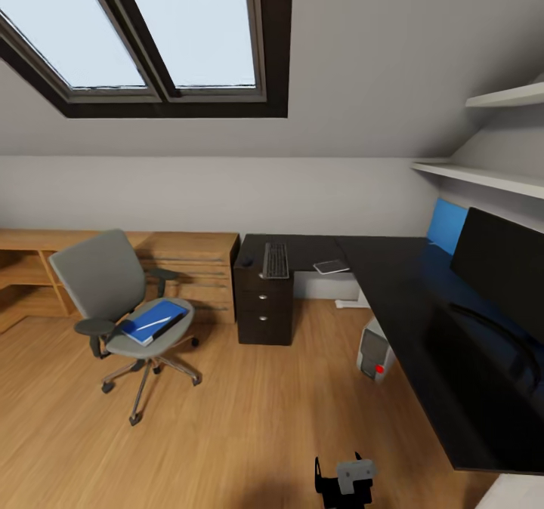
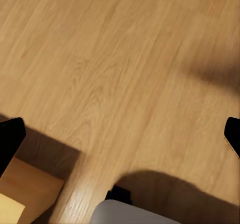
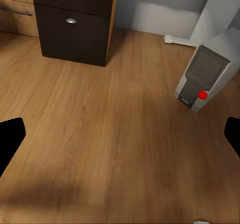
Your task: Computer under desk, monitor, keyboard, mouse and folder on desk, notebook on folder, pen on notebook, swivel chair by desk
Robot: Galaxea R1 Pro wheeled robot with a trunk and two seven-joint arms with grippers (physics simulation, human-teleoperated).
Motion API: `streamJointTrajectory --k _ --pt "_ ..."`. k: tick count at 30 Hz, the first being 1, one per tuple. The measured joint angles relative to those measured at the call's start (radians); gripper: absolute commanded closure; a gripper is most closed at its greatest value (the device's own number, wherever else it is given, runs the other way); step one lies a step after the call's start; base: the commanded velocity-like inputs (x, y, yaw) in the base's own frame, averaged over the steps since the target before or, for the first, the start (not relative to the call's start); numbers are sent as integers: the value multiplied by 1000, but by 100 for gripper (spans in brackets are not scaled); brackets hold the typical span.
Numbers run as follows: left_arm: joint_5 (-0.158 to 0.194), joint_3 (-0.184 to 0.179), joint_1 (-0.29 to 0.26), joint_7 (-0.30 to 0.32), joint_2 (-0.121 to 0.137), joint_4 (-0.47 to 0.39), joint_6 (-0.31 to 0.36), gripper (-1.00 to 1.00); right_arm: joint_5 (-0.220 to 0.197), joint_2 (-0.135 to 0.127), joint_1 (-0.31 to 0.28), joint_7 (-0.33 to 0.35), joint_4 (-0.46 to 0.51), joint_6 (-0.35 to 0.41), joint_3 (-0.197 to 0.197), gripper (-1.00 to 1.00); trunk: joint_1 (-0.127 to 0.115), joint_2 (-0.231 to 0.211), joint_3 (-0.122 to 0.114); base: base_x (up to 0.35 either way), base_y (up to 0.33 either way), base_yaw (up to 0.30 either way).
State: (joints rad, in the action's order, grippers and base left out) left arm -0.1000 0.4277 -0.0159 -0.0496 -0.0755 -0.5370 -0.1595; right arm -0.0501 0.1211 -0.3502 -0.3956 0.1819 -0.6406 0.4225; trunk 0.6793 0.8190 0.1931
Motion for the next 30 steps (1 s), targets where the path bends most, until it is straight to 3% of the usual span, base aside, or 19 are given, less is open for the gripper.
streamJointTrajectory --k 30 --pt "0 1 0 0 0 1 0 -100 1 0 0 0 -4 0 0 -100 0 0 0 323 0 0"
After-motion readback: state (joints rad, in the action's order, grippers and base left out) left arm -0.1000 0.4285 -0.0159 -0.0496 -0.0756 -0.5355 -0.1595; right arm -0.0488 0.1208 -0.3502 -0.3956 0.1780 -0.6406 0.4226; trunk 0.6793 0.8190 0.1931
